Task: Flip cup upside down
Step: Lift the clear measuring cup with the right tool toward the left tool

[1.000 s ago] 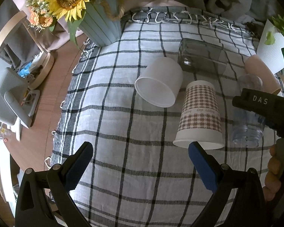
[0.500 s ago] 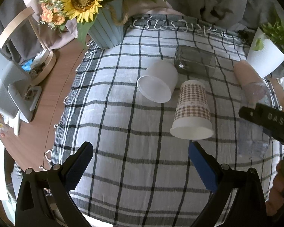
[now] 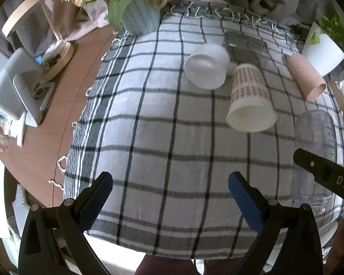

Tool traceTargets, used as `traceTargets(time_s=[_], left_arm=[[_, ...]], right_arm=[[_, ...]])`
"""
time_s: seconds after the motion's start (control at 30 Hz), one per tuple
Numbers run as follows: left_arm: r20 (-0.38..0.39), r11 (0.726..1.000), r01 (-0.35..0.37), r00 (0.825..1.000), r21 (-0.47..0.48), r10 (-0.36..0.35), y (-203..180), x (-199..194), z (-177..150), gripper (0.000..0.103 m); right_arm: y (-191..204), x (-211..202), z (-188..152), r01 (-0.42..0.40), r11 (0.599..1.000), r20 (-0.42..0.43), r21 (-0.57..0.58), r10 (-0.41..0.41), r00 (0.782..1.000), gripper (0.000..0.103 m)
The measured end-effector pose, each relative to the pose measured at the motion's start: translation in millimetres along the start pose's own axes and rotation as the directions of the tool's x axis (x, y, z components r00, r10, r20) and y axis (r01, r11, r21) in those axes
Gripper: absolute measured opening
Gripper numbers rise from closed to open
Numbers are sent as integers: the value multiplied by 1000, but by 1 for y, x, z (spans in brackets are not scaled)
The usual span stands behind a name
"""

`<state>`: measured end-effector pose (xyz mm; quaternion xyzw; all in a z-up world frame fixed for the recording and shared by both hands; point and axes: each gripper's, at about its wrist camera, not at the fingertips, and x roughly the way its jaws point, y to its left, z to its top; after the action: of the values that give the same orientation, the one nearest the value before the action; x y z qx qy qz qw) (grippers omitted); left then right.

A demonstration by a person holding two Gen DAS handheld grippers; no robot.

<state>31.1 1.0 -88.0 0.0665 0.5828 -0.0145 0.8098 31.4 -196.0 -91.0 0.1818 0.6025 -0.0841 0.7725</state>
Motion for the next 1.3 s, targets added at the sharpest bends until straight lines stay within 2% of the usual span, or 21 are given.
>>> traceTargets(time_s=[0.43, 0.93, 1.0, 1.07, 1.3], left_arm=[[-55, 1000, -25, 998, 6, 25, 11, 16, -15, 103], [-84, 1000, -12, 996, 14, 13, 7, 22, -15, 103], [-84, 1000, -9, 996, 13, 10, 8, 22, -14, 103], [-79, 1000, -10, 997, 12, 11, 8, 20, -13, 103], [-33, 998, 19, 999, 52, -18, -3, 2, -8, 103]], right_arm=[[20, 32, -28, -6, 999, -78, -51, 2, 997, 72], [22, 47, -28, -7, 998, -131, -68, -2, 991, 73], [20, 46, -27, -28, 998, -137, -56, 20, 990, 78], [18, 40, -25, -37, 998, -129, -50, 30, 991, 82], [10, -3, -23, -34, 999, -35, -26, 33, 999, 84]])
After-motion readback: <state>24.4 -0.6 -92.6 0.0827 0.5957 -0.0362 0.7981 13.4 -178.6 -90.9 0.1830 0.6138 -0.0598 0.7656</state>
